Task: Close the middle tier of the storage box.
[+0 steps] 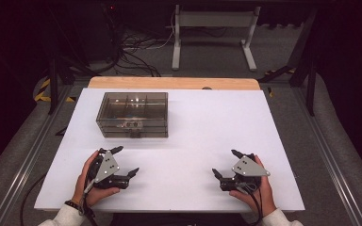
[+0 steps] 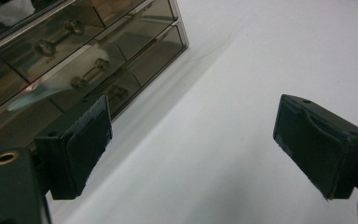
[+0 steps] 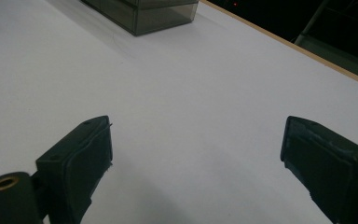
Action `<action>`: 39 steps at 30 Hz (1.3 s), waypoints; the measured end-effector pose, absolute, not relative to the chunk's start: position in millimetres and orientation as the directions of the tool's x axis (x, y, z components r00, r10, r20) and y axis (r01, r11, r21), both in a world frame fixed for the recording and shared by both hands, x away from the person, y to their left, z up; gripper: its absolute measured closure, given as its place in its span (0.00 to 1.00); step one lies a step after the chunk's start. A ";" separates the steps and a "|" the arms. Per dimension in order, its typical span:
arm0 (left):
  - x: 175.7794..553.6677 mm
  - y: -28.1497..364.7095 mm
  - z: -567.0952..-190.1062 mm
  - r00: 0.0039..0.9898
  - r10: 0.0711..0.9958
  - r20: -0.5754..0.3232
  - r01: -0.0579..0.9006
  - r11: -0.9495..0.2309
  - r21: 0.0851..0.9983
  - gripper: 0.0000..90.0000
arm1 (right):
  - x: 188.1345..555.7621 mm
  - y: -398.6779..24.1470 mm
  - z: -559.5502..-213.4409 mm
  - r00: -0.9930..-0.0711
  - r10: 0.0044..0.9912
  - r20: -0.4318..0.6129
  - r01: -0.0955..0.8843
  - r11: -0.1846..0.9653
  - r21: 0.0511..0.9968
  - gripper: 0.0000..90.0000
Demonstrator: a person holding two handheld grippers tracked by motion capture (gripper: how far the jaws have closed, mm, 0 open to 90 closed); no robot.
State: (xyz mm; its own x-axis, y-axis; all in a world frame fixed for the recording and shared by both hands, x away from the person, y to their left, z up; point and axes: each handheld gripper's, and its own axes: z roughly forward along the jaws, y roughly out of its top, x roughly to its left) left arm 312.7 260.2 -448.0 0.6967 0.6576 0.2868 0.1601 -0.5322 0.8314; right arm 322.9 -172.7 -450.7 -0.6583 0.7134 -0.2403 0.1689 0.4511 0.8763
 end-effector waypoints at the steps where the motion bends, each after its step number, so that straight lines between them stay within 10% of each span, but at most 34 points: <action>1: 312.7 261.0 -448.4 0.698 0.656 0.287 0.160 -0.533 0.831 0.14 | 322.9 -172.9 -450.6 -0.658 0.714 -0.239 0.169 0.450 0.877 0.11; 39: 304.8 267.5 -456.5 0.693 0.662 0.285 0.194 -0.552 0.811 0.13 | 318.5 -170.6 -451.1 -0.662 0.705 -0.254 0.158 0.463 0.872 0.11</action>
